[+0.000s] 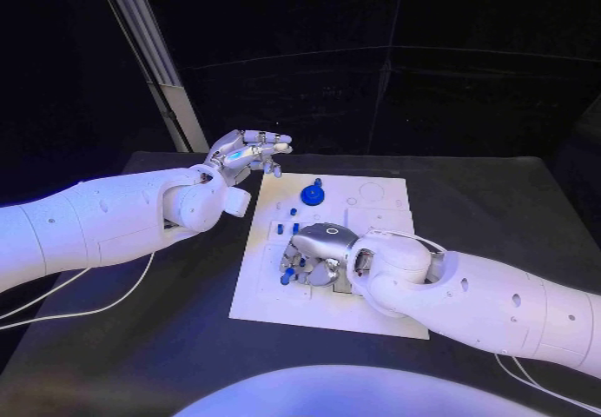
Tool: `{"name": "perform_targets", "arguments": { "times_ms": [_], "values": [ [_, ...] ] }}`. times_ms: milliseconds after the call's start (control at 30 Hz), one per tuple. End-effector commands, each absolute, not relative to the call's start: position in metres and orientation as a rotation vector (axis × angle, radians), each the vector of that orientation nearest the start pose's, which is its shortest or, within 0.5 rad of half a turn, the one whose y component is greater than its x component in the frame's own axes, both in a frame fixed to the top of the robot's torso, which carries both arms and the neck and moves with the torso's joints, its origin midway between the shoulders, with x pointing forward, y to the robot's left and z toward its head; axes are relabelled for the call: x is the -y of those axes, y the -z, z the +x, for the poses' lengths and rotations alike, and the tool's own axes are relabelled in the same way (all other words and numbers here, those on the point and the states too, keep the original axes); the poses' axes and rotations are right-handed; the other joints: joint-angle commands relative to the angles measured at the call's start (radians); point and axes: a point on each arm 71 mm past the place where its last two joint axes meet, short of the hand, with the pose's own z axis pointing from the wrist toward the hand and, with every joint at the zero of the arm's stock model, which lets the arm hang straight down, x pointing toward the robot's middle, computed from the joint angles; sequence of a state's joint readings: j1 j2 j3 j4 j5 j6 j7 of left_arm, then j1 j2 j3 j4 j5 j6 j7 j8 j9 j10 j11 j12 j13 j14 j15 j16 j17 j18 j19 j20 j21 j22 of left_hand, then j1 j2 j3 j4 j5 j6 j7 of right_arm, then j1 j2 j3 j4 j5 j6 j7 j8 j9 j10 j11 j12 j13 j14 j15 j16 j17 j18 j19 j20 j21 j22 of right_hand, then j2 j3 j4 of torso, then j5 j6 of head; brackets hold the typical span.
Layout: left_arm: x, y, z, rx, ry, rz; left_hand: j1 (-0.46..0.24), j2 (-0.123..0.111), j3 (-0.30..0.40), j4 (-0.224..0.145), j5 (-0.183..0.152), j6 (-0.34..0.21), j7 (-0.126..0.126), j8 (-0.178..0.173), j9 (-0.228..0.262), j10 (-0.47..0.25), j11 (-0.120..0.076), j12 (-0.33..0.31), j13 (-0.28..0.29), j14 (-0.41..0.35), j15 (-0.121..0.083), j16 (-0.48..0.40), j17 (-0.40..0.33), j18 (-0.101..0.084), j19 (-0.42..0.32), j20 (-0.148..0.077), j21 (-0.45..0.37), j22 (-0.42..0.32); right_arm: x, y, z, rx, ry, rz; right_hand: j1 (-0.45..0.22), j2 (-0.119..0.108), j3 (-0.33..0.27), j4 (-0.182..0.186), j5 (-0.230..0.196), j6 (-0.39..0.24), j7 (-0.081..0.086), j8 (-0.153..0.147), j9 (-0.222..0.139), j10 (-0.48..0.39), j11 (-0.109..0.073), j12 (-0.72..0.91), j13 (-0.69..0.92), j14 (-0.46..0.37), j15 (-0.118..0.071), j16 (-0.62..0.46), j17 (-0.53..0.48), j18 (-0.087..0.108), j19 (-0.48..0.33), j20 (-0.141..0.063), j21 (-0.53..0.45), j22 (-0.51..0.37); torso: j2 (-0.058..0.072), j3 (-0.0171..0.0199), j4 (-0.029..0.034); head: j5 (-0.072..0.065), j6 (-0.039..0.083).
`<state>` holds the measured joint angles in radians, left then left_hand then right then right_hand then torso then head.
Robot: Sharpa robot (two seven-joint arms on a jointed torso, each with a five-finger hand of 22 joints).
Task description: Assemble the parts on the task board
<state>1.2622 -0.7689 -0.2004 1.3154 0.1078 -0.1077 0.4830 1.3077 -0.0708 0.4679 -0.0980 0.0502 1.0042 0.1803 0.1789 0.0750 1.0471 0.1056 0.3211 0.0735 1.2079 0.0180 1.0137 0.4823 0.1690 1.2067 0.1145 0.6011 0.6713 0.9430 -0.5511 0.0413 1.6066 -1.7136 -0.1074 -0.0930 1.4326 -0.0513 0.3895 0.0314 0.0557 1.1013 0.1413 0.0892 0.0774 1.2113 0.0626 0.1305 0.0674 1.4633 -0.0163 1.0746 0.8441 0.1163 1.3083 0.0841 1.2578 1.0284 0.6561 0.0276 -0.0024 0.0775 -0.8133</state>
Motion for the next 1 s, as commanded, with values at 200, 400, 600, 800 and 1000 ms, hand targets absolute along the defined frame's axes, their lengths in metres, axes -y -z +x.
{"name": "perform_targets", "arguments": {
  "times_ms": [200,400,600,800,1000],
  "values": [
    [-0.230,0.208,0.515,-1.443,1.621,-1.132,0.008,0.003,-0.002,-0.006,0.007,-0.004,0.002,0.004,-0.001,-0.006,0.002,0.005,-0.001,-0.005,0.000,-0.006,-0.001,0.014,-0.007,0.000,-0.006,-0.001,0.023,0.255,0.384,-1.777,-0.946,-0.609,-0.014,-0.012,0.010,-0.004,0.004,-0.015,0.009,-0.014,-0.005,-0.017,0.015,-0.024,-0.002,0.005,0.006,0.004,-0.006,-0.005,-0.001,0.008,0.001,-0.007,0.000,-0.0001,-0.0003,0.000,0.000],
    [-0.231,0.208,0.515,-1.442,1.620,-1.133,0.008,0.003,-0.002,-0.006,0.007,-0.004,0.002,0.004,-0.001,-0.006,0.002,0.005,-0.001,-0.005,0.000,-0.006,-0.001,0.014,-0.007,0.000,-0.006,-0.001,0.024,0.254,0.385,-1.759,-0.945,-0.595,-0.043,-0.042,0.006,0.002,0.002,-0.085,0.031,-0.030,-0.015,-0.086,0.039,-0.054,-0.005,-0.009,0.026,-0.017,-0.041,0.001,-0.023,0.023,-0.019,-0.038,0.000,-0.0002,0.0001,0.000,0.001],
    [-0.231,0.208,0.515,-1.442,1.619,-1.133,0.008,0.003,-0.002,-0.006,0.007,-0.004,0.002,0.004,-0.001,-0.006,0.002,0.005,-0.001,-0.005,0.000,-0.006,-0.001,0.014,-0.007,0.000,-0.006,-0.001,0.023,0.252,0.386,-1.728,-0.955,-0.574,-0.058,-0.063,-0.011,0.001,-0.001,-0.171,0.034,-0.029,-0.014,-0.164,0.050,-0.061,-0.004,-0.028,0.034,-0.060,-0.101,0.018,-0.069,0.035,-0.071,-0.117,0.000,-0.0002,-0.0001,0.000,0.002],
    [-0.231,0.208,0.515,-1.443,1.619,-1.134,0.008,0.003,-0.002,-0.006,0.007,-0.004,0.002,0.004,-0.001,-0.006,0.002,0.005,-0.001,-0.005,0.000,-0.006,-0.001,0.014,-0.007,0.000,-0.006,-0.001,0.024,0.248,0.386,-1.680,-0.988,-0.540,-0.070,-0.070,-0.063,0.001,-0.002,-0.228,0.031,-0.027,-0.012,-0.248,0.054,-0.053,-0.002,-0.052,0.038,-0.123,-0.179,0.037,-0.122,0.039,-0.146,-0.222,0.001,0.0005,-0.0009,-0.001,0.003],
    [-0.232,0.208,0.515,-1.443,1.618,-1.134,0.008,0.003,-0.002,-0.006,0.007,-0.004,0.002,0.004,-0.001,-0.006,0.002,0.005,-0.001,-0.005,0.000,-0.006,-0.001,0.014,-0.007,0.000,-0.006,-0.001,0.029,0.243,0.385,-1.637,-1.031,-0.496,-0.068,-0.060,-0.097,0.002,-0.001,-0.230,0.034,-0.024,-0.009,-0.250,0.052,-0.020,0.003,-0.047,0.036,-0.131,-0.188,0.037,-0.116,0.038,-0.157,-0.232,0.000,0.0011,-0.0009,-0.001,0.003]
  ]
}}
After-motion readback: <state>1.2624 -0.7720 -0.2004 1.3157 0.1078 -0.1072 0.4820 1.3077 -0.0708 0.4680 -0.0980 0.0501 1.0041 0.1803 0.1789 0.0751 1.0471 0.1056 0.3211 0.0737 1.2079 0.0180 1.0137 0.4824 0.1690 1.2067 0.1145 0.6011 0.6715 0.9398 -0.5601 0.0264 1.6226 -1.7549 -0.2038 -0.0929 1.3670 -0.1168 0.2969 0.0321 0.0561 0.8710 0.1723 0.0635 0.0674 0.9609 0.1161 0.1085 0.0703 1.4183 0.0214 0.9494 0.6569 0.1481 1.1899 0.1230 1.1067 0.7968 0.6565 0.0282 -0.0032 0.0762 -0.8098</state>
